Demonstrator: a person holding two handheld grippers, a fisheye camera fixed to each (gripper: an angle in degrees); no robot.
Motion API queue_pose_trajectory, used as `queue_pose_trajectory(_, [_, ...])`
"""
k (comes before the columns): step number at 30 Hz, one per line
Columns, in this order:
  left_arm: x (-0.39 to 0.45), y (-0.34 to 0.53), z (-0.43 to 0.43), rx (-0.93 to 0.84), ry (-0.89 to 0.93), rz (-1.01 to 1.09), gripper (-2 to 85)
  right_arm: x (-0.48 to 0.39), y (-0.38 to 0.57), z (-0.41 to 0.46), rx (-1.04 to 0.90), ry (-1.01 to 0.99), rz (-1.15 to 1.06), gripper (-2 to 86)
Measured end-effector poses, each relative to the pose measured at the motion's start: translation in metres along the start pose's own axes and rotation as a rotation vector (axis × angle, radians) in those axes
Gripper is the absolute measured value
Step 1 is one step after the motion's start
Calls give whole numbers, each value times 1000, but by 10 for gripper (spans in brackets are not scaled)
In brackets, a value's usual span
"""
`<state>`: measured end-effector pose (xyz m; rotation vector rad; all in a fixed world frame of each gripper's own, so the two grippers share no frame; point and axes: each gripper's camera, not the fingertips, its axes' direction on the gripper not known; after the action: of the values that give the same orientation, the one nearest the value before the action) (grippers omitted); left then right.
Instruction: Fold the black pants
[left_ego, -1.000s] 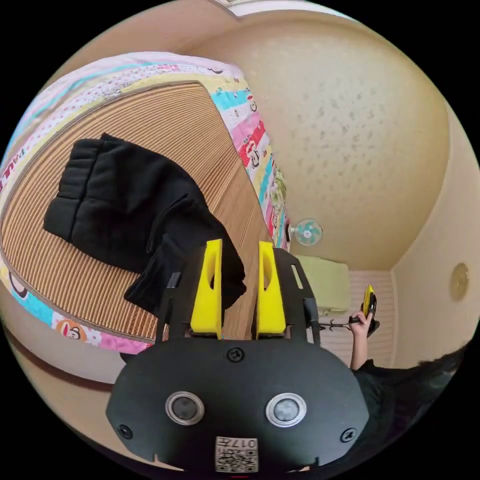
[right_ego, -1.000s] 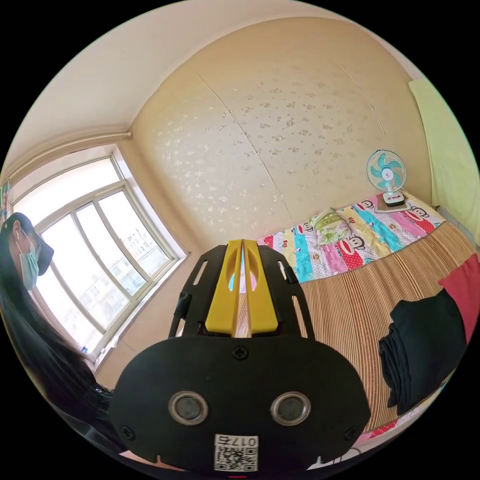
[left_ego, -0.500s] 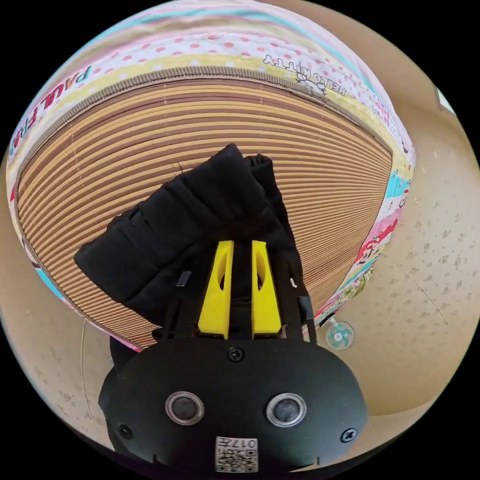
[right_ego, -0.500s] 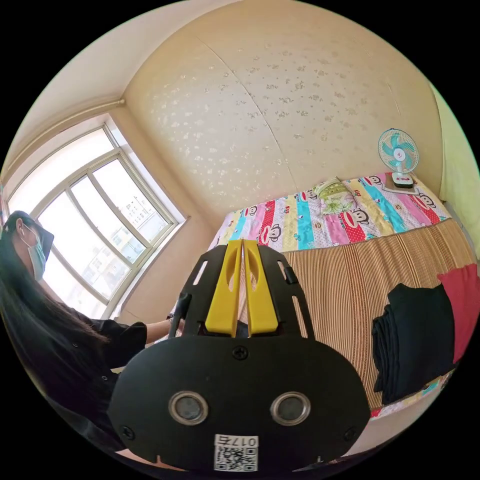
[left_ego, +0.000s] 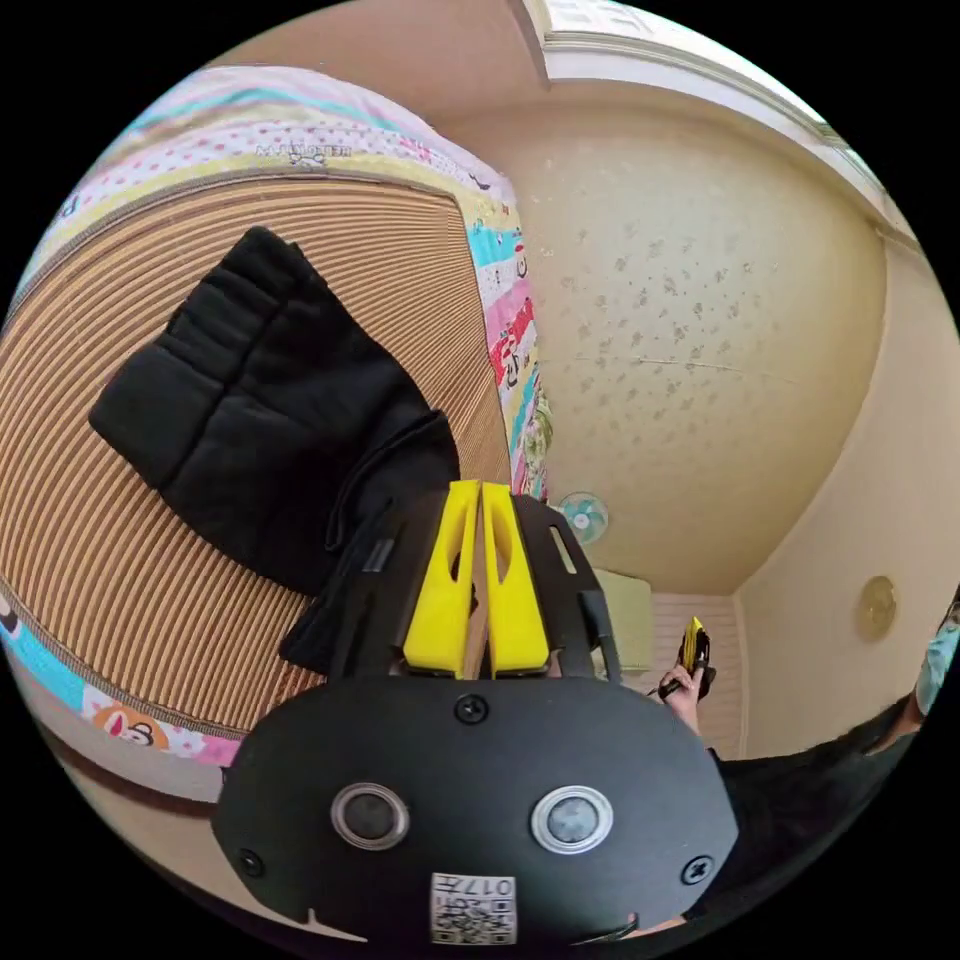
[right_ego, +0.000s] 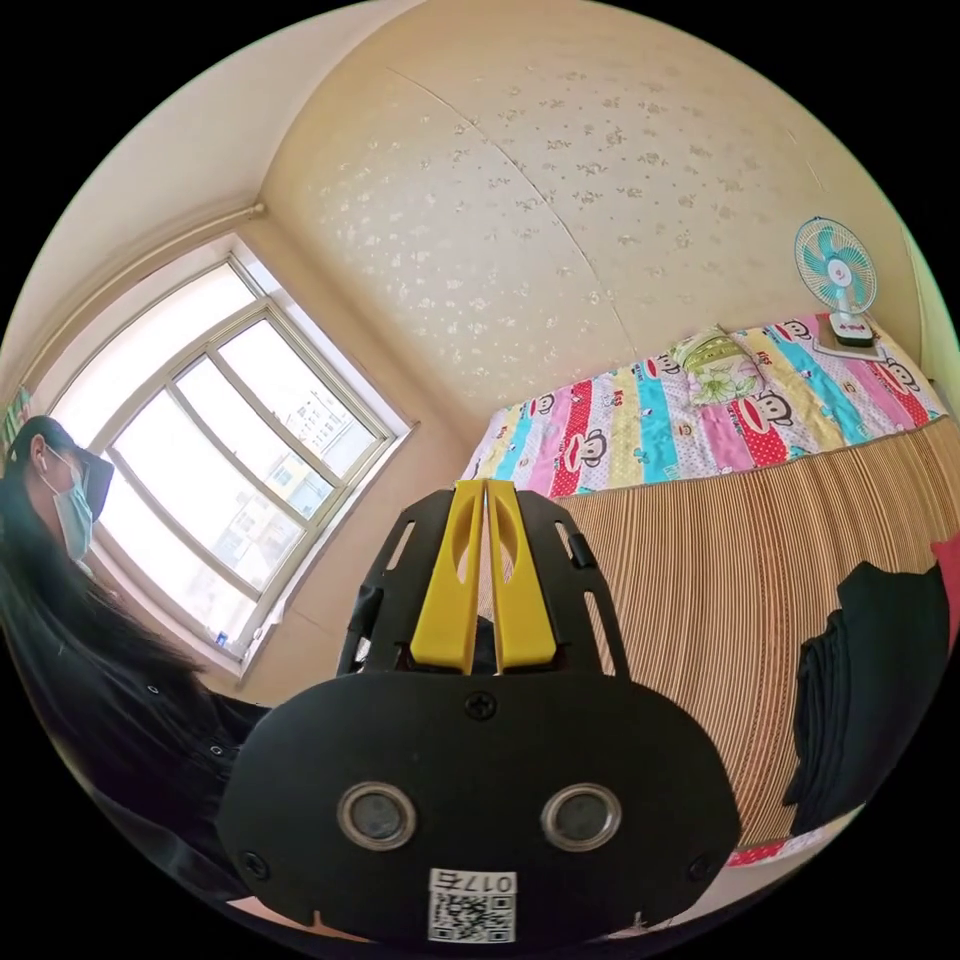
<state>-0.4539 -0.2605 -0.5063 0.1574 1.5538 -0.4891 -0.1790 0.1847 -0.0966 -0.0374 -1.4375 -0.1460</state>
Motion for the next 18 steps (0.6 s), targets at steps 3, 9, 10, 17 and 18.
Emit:
queue_pose_trajectory(3, [-13,-32,2,69,-124,-213,135,17,-11,-21,-8,-16,28,4])
queue_pose_trajectory(9, [-16,-105,67,112,-386,-456,227,54,-22,-55,51,-107,176,3])
queue_pose_trajectory(10, [-25,-116,93,55,-447,-503,229,61,-25,-59,48,-139,217,3])
queue_pose_trajectory(17, [-48,-121,232,-276,-1097,-345,177,93,-28,-92,46,-235,374,3])
queue_pose_trajectory(18, [-52,-113,232,-251,-1102,-335,174,95,-27,-95,47,-235,378,3])
